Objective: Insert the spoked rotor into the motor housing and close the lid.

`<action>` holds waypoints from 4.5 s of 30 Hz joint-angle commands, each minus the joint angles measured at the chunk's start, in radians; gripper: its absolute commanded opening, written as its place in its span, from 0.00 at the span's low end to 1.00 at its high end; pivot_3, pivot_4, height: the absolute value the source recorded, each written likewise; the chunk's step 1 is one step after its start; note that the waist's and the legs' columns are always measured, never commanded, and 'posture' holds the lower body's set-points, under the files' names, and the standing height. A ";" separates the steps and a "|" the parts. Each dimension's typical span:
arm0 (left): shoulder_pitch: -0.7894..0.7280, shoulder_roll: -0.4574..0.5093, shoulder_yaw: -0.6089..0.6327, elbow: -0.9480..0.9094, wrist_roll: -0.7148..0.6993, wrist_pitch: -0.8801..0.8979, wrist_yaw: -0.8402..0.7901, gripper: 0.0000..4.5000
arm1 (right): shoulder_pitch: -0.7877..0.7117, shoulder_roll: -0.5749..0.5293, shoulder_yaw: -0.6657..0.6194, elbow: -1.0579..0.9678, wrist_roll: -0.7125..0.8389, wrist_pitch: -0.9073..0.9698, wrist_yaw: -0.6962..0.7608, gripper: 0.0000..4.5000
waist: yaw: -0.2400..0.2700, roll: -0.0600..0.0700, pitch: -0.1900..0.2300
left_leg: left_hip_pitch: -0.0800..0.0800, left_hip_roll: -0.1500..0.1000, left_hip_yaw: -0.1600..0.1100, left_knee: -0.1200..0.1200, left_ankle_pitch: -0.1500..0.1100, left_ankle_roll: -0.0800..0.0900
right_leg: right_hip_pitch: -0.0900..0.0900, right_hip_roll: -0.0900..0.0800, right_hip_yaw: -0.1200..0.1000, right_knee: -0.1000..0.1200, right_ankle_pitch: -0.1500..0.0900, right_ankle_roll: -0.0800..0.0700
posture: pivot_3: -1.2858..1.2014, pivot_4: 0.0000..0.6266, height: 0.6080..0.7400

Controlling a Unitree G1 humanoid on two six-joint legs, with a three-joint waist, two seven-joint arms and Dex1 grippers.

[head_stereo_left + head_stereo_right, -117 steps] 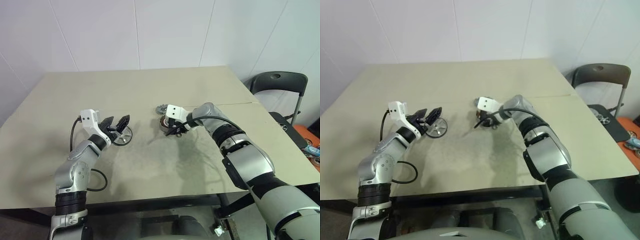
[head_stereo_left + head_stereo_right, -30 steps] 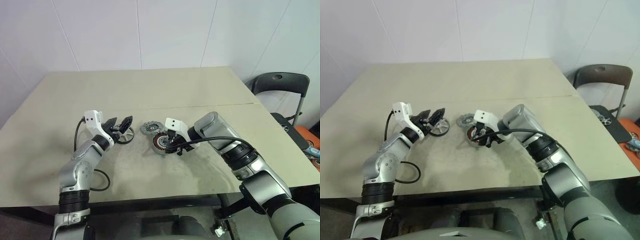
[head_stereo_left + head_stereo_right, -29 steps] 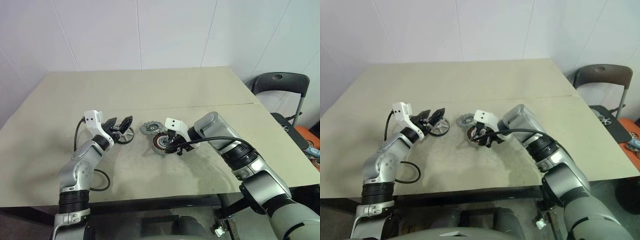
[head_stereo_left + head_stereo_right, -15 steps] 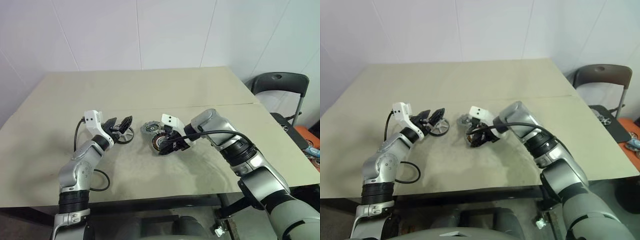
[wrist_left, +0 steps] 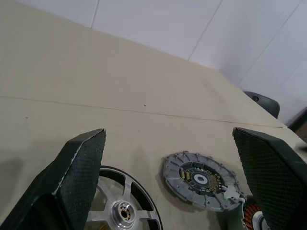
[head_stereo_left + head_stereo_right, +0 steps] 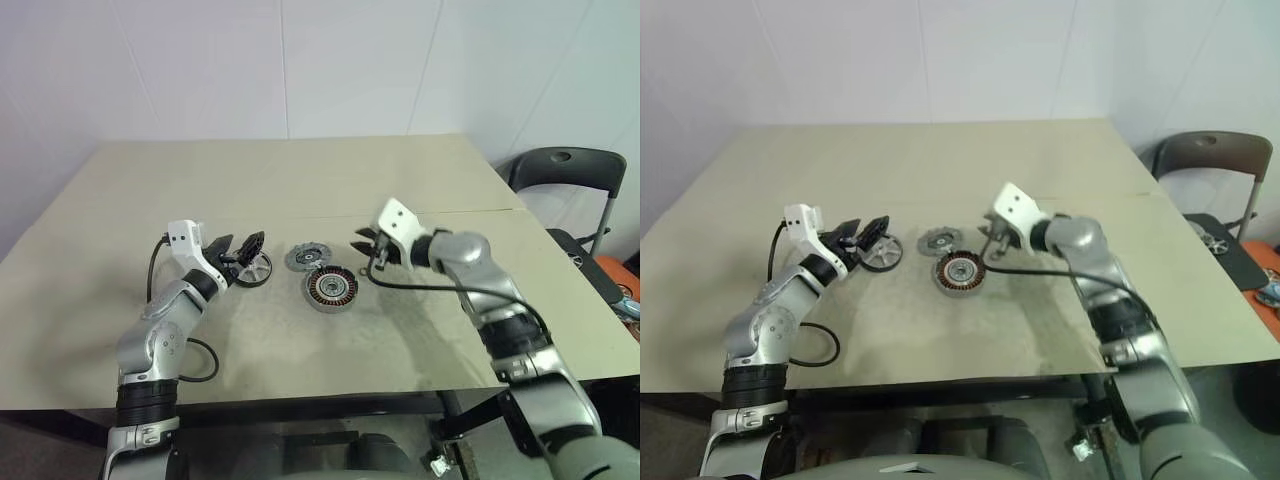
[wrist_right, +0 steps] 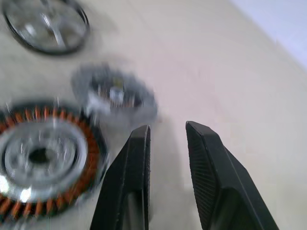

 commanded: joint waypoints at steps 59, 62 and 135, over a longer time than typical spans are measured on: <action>-0.052 0.028 -0.034 0.003 0.028 0.011 -0.038 1.00 | 0.033 0.165 -0.023 0.190 0.031 0.115 -0.199 0.50 | -0.007 0.000 0.000 | 0.007 0.005 0.003 0.002 0.000 0.000 | 0.006 0.003 -0.001 0.000 0.001 -0.001 | 0.52 0.00 1.00; -0.051 0.030 -0.033 0.004 0.027 0.011 -0.039 1.00 | 0.026 0.167 -0.023 0.192 0.030 0.146 -0.197 0.35 | -0.006 0.000 0.000 | 0.008 0.005 0.003 0.002 0.000 0.000 | 0.007 0.003 -0.001 0.000 0.001 -0.001 | 0.52 0.00 1.00; -0.061 0.032 -0.054 -0.024 0.016 0.051 -0.097 1.00 | -0.030 0.045 0.093 -0.059 0.203 0.206 0.103 0.14 | 0.000 0.000 0.000 | 0.000 0.006 0.004 0.001 0.000 0.000 | -0.002 0.002 -0.002 -0.003 0.001 -0.001 | 0.52 0.00 1.00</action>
